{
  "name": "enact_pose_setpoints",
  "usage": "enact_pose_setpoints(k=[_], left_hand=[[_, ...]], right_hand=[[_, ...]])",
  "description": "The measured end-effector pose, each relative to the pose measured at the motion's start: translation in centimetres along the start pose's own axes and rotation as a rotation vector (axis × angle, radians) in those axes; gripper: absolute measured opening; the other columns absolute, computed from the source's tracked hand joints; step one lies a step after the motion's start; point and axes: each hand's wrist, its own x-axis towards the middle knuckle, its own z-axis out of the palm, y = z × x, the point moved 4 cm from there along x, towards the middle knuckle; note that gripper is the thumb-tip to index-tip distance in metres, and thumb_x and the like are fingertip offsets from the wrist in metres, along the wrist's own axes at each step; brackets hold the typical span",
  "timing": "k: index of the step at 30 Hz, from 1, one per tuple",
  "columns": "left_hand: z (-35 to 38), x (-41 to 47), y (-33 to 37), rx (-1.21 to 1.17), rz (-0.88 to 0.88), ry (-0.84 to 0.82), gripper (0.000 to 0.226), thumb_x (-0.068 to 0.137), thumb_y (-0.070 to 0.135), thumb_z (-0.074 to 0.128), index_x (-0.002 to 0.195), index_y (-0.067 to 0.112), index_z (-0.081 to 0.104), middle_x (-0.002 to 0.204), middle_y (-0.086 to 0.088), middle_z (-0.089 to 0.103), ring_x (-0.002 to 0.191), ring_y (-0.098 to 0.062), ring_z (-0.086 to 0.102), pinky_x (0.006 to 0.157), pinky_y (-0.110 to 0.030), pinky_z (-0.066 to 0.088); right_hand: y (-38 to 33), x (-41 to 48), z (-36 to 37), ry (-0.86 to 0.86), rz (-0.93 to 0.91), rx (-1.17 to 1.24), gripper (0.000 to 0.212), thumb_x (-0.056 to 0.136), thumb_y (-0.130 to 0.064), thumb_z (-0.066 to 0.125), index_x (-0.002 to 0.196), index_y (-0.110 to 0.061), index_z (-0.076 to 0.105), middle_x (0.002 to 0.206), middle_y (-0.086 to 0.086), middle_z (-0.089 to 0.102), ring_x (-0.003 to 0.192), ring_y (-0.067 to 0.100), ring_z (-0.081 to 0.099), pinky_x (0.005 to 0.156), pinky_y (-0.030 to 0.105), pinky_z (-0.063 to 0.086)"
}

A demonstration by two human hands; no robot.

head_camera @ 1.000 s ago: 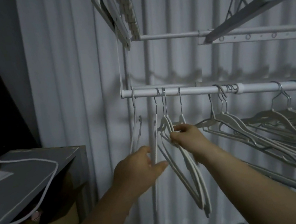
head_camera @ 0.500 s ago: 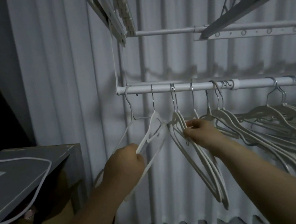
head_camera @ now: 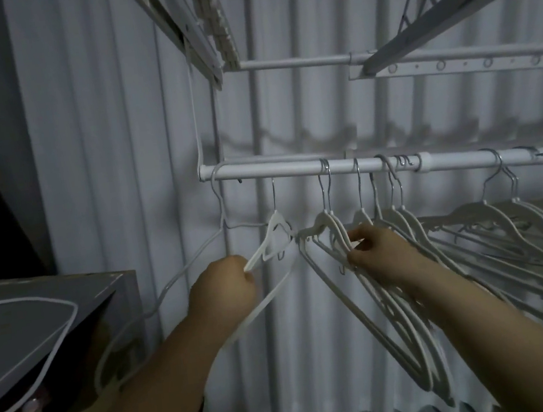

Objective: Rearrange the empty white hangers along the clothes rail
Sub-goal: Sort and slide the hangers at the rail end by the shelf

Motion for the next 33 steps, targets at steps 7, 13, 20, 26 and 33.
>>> enact_pose_setpoints(k=[7, 13, 20, 26, 33], left_hand=[[1.2, -0.9, -2.9, 0.079, -0.075, -0.063, 0.029, 0.093, 0.017, 0.04, 0.069, 0.017, 0.056, 0.076, -0.004, 0.063, 0.071, -0.023, 0.059, 0.057, -0.026, 0.041], [0.5, -2.6, -3.6, 0.207, -0.16, -0.064, 0.027, 0.094, 0.021, 0.038, 0.072, 0.025, 0.053, 0.065, 0.011, 0.044, 0.06, -0.004, 0.044, 0.047, -0.011, 0.027], [-2.5, -7.8, -2.0, 0.374, -0.211, 0.133, 0.023, 0.092, 0.037, 0.043, 0.104, 0.036, 0.063, 0.106, 0.009, 0.063, 0.096, -0.011, 0.06, 0.068, -0.02, 0.036], [-6.4, -13.1, -1.9, 0.349, -0.268, 0.082, 0.016, 0.088, 0.039, 0.048, 0.093, 0.039, 0.064, 0.104, 0.01, 0.067, 0.1, -0.014, 0.06, 0.071, -0.023, 0.041], [-10.5, -20.7, -4.8, 0.018, -0.262, -0.009, 0.036, 0.08, 0.025, 0.065, 0.053, 0.05, 0.064, 0.075, 0.013, 0.073, 0.072, 0.001, 0.064, 0.068, -0.018, 0.047]], right_hand=[[-3.4, -0.3, -1.4, 0.085, -0.239, -0.765, 0.051, 0.089, -0.046, 0.047, 0.131, -0.019, 0.044, 0.136, 0.006, 0.047, 0.128, 0.027, 0.038, 0.104, 0.039, 0.034], [-5.8, 2.6, 0.6, -0.209, -0.502, -0.569, 0.048, 0.089, -0.034, 0.053, 0.133, -0.016, 0.045, 0.14, 0.005, 0.046, 0.128, 0.024, 0.042, 0.105, 0.034, 0.036], [-7.0, 3.7, 1.4, -0.008, -0.662, -0.634, 0.049, 0.093, -0.027, 0.046, 0.14, -0.017, 0.032, 0.142, 0.007, 0.04, 0.129, 0.029, 0.033, 0.101, 0.033, 0.03], [-7.6, -0.5, 2.7, -0.097, -0.748, -0.61, 0.05, 0.094, -0.026, 0.043, 0.142, -0.023, 0.03, 0.148, -0.001, 0.036, 0.132, 0.026, 0.029, 0.105, 0.033, 0.024], [-7.7, -5.1, 4.1, -0.381, -0.748, -0.413, 0.021, 0.089, -0.026, 0.056, 0.102, -0.015, 0.066, 0.106, 0.005, 0.067, 0.102, 0.021, 0.061, 0.091, 0.031, 0.047]])
